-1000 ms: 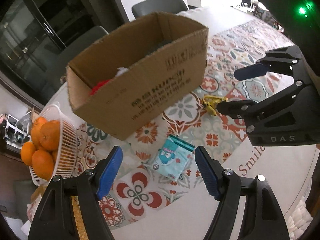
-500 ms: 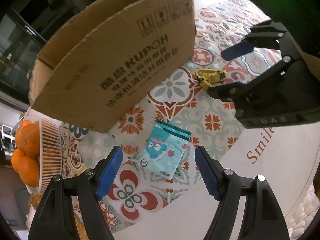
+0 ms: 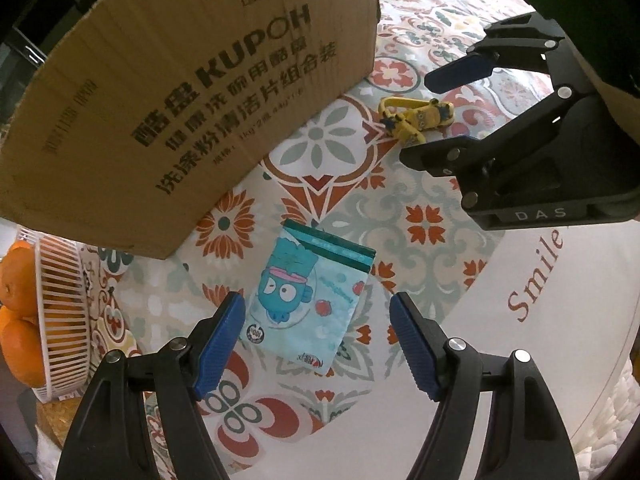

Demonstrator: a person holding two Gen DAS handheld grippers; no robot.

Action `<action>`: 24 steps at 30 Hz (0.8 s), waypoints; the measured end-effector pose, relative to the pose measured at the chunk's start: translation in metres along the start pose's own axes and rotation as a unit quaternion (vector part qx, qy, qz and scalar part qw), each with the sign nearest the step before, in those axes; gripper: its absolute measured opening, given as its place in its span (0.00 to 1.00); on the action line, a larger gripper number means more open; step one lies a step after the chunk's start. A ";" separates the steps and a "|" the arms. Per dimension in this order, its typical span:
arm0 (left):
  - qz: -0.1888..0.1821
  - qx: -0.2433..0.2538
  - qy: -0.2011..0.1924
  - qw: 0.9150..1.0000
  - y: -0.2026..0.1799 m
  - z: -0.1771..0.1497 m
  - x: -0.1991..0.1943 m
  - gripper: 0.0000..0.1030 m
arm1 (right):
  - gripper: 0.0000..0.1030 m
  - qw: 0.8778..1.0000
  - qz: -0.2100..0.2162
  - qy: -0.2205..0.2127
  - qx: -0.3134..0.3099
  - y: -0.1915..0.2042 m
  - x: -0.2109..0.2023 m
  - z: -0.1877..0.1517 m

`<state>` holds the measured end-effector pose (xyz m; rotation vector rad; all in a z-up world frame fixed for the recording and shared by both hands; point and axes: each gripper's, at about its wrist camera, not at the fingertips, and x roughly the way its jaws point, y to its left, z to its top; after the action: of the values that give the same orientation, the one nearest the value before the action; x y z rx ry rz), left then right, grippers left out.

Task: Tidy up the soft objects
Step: 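Grasp the blue tissue pack with the left tool while the right tool grasps the yellow keychain, then lift the blue tissue pack with the left tool while the right tool carries the keychain to the box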

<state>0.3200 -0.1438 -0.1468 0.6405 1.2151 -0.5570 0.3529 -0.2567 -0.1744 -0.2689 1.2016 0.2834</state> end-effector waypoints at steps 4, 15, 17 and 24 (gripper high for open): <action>-0.009 -0.012 0.000 1.000 0.003 0.002 0.005 0.71 | 0.62 1.000 0.014 0.007 0.018 -0.007 0.012 0.002; 0.000 -0.054 -0.029 0.998 0.014 -0.001 0.009 0.60 | 0.56 0.998 0.024 -0.019 0.048 -0.016 0.018 -0.001; 0.000 -0.066 -0.037 0.997 0.014 -0.006 0.008 0.60 | 0.49 0.998 0.024 -0.024 0.055 -0.015 0.014 -0.008; -0.004 -0.118 -0.072 0.990 0.017 -0.025 0.002 0.59 | 0.44 0.997 0.016 -0.037 0.068 -0.007 0.005 -0.026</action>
<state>0.3154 -0.1143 -0.1517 0.3880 1.1261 -0.4497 0.3341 -0.2722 -0.1878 -0.1189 1.1479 0.2363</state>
